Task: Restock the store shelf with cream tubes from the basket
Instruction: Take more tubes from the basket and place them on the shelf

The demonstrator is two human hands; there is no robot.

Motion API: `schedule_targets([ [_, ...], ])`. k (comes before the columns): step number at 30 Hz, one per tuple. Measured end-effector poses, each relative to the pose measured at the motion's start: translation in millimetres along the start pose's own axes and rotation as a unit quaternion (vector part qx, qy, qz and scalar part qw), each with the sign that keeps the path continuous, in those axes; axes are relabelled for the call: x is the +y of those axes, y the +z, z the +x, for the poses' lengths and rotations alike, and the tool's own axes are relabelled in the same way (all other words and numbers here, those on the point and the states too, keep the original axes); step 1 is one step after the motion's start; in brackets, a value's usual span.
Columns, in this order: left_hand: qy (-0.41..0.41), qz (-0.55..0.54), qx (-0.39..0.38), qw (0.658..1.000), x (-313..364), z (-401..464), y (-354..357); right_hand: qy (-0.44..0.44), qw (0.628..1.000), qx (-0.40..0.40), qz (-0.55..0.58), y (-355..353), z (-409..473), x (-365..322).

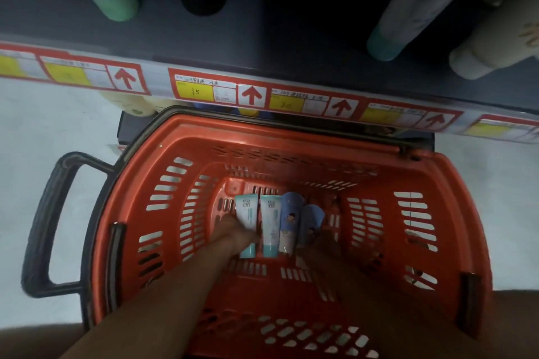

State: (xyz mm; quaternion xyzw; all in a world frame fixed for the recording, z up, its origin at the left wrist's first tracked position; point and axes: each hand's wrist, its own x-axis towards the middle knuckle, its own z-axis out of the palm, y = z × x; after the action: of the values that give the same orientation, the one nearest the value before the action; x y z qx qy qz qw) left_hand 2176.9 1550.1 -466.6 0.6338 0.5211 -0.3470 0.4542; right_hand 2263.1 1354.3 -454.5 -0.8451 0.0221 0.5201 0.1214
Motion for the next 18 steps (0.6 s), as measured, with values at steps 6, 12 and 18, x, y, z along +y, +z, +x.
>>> schedule_targets([
  [6, 0.028, -0.027, 0.005, 0.999, 18, -37, -12, -0.026, 0.999, 0.039, 0.016, -22, -18, -10],
  [12, 0.093, 0.002, 0.072, 0.993, 18, -32, -7, -0.075, 0.99, 0.093, 0.071, -42, -53, -8],
  [18, 0.182, -0.014, 0.097, 0.978, 51, -149, -24, -0.135, 0.973, 0.148, 0.112, -68, -95, -4],
])
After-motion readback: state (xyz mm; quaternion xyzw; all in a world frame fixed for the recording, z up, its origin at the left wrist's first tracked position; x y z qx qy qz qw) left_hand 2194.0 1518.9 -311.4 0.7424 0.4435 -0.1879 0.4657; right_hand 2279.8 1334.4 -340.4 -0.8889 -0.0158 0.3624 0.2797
